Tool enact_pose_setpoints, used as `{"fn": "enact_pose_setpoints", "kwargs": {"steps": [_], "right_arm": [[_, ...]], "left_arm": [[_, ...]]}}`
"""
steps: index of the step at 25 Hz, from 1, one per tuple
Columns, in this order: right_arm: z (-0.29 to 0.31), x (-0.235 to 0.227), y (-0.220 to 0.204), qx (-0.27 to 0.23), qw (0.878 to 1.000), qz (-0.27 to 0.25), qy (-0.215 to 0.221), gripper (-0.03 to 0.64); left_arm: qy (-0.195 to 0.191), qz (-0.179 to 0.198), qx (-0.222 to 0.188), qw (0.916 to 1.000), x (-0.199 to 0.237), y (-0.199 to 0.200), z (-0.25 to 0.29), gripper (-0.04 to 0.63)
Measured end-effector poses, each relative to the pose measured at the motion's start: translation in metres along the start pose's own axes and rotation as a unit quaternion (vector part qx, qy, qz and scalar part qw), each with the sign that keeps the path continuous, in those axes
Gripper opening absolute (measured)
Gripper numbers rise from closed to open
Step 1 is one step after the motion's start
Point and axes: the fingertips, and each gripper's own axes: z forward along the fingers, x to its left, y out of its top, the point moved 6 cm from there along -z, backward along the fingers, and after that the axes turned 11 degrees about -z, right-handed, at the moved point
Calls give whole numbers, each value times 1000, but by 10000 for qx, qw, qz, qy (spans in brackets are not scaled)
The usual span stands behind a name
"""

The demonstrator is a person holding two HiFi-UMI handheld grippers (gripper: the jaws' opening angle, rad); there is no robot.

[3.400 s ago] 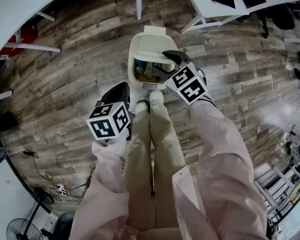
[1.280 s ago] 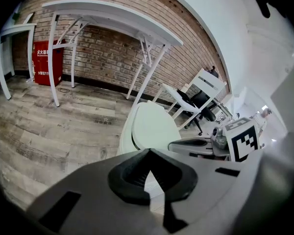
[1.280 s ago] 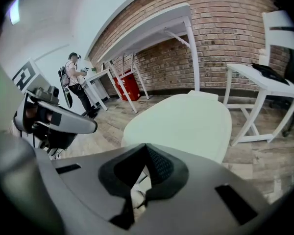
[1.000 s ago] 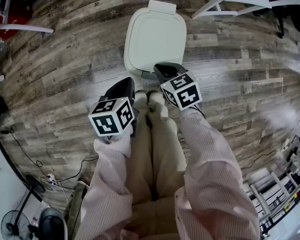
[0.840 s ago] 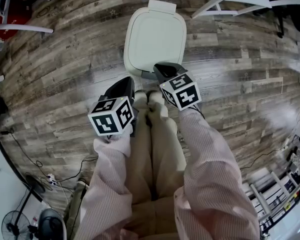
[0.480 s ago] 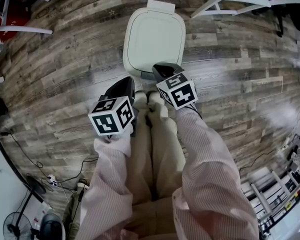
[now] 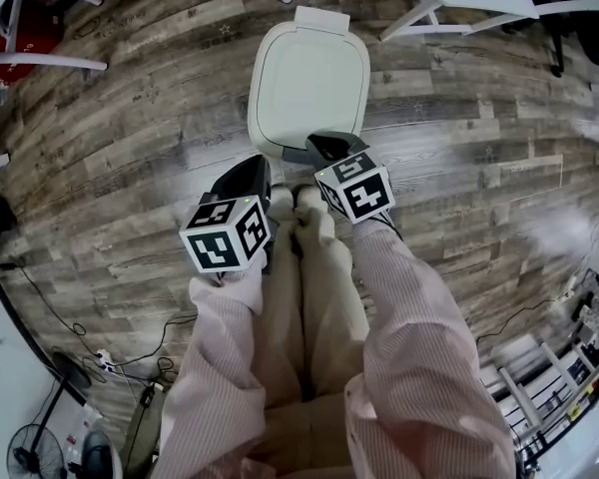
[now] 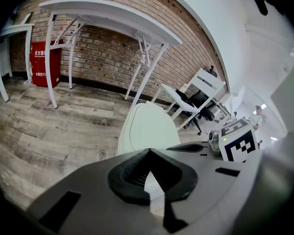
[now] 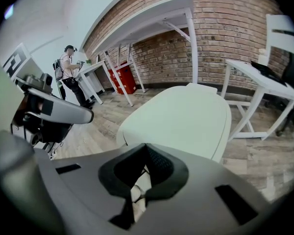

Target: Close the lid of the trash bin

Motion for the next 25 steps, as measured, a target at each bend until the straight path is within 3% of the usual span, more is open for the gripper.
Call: {"fn": "enact_pose_setpoints", "kwargs": {"steps": [7,18,25], "right_arm": [[-31,3,14,-485,9980,389,-68,3],[-127,22,75,-1356,9856,904,-449,3],[-189,29,119,-1840,9762,937,-657,3]], "left_arm": [[-202,147,-143,9996,-15,13,-17,-8],[-443,209,-605,9970,-66,49,-84,-8],[-742,613,-855,9917,-109,84,-130,-8]]}}
